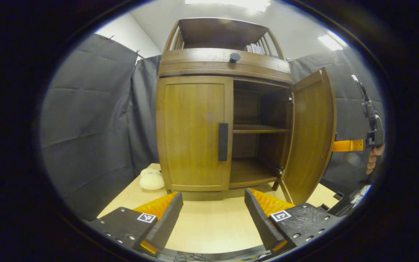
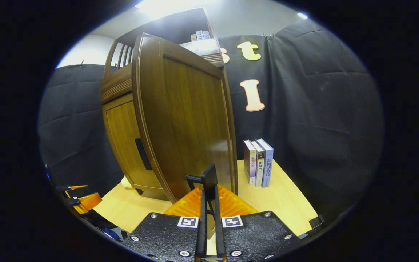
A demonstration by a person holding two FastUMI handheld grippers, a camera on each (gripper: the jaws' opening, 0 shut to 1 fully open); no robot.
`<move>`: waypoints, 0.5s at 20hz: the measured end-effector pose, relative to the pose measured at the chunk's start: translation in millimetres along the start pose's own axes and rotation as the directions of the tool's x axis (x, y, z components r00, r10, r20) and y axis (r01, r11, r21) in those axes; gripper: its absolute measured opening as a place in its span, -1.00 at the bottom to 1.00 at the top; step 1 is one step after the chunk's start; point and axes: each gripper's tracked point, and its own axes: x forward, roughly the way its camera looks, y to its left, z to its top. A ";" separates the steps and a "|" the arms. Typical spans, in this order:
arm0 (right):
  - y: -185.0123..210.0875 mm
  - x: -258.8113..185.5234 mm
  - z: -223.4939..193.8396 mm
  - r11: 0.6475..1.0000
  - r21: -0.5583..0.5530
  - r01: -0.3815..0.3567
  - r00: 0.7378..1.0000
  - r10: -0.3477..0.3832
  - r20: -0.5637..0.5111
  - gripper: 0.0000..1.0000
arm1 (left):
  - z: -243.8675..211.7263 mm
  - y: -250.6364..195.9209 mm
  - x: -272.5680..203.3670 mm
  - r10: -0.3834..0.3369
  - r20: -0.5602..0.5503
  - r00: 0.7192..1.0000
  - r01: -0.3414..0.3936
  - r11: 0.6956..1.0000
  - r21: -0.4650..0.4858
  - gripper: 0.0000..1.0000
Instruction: Open the right door of the double-door shoe cabinet with the right hand, and open the left door with the left hand.
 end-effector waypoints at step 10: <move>-58.1 -8.1 7.6 0.993 -0.032 -0.109 0.994 0.108 -0.031 -0.84 | 19.0 -59.7 15.6 0.055 -0.002 0.998 -0.055 0.998 -0.043 1.00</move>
